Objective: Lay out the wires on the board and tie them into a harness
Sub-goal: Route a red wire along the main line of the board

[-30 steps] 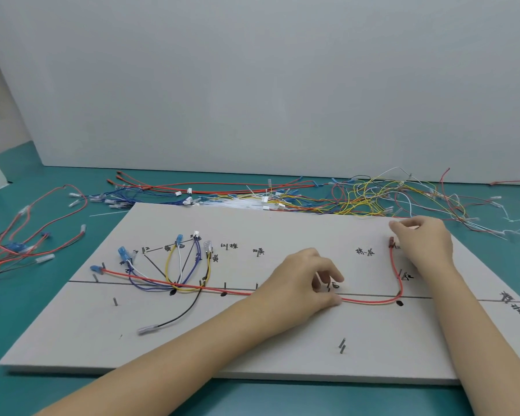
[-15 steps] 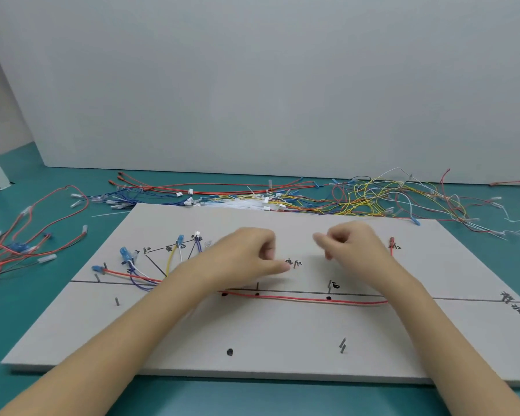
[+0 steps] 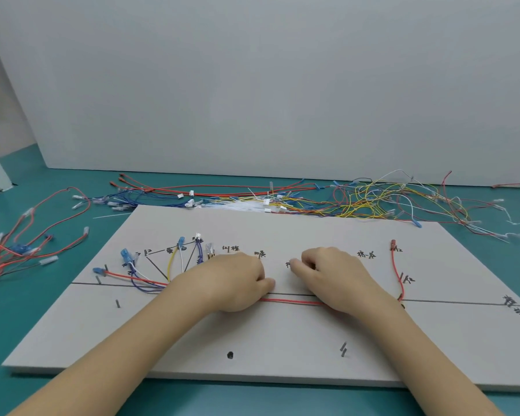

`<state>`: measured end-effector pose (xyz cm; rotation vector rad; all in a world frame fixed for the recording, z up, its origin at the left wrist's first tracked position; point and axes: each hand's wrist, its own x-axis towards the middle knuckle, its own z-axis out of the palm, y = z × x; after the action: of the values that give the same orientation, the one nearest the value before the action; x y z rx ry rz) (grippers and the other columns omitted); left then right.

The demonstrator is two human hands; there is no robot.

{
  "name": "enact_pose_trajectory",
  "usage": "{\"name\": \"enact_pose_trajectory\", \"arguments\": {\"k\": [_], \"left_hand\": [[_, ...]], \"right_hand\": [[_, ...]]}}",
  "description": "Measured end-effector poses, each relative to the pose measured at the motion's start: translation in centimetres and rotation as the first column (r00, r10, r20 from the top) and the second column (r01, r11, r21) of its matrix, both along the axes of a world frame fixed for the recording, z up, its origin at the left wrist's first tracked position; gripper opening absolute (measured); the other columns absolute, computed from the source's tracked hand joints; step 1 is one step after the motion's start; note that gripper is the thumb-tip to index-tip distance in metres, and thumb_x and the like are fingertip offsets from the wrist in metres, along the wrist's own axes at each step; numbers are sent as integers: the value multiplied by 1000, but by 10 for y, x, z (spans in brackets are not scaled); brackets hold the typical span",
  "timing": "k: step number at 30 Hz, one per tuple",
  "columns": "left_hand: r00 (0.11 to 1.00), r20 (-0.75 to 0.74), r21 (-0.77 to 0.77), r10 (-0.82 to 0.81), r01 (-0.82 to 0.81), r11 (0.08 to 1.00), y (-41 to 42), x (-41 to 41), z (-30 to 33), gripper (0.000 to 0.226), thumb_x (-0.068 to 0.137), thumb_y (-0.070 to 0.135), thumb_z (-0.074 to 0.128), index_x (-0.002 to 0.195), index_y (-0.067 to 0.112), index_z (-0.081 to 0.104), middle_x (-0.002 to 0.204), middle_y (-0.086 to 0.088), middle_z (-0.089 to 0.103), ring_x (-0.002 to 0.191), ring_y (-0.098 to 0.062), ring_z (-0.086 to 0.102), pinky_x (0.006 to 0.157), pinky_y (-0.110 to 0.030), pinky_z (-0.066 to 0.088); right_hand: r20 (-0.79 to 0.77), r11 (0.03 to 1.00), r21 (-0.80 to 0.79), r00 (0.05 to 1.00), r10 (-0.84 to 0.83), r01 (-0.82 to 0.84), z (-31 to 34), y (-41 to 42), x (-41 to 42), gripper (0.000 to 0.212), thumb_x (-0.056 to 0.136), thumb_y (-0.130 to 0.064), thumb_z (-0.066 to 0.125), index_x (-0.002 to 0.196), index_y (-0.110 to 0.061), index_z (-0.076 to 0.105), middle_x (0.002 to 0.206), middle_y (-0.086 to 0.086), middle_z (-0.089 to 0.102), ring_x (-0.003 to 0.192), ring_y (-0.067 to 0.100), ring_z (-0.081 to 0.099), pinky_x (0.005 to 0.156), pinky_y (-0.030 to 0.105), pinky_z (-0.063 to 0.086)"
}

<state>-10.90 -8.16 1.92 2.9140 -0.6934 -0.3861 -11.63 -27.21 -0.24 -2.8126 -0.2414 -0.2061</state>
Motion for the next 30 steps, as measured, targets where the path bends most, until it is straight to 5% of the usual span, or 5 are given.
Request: {"name": "enact_pose_trajectory", "arguments": {"k": [6,15,22,30], "left_hand": [[999,32,63,-16,14,998,-4,-5,2,41,100,32,33,64,13,37,69,-1,42,60,-15,40,51,-28,26],[999,-53,13,8,-8,1000,-2,-2,4,32,95,23,36,64,13,40,72,-2,44,75,-26,47,61,-30,33],[999,-45,-45,-18,16,999,1,-6,2,33,97,24,34,67,10,39,71,-6,43,68,-23,40,60,-33,31],[992,95,-39,-77,81,996,-22,-23,-7,38,102,24,24,67,15,34,77,-7,43,87,-32,44,96,-45,33]], "right_hand": [[46,982,-188,999,12,-3,-1,12,4,38,96,-37,36,64,-17,36,65,-1,43,71,30,46,55,34,24],[14,987,-153,999,53,-50,0,10,7,34,95,-30,38,64,-16,33,63,-2,41,70,30,45,49,31,19],[-26,990,-103,995,99,-101,3,9,9,35,94,-28,43,63,-16,32,63,0,42,69,29,43,52,34,25],[-102,996,-67,994,48,-54,9,-17,2,35,93,-27,49,62,-15,37,67,3,46,67,25,43,58,35,31]]}}
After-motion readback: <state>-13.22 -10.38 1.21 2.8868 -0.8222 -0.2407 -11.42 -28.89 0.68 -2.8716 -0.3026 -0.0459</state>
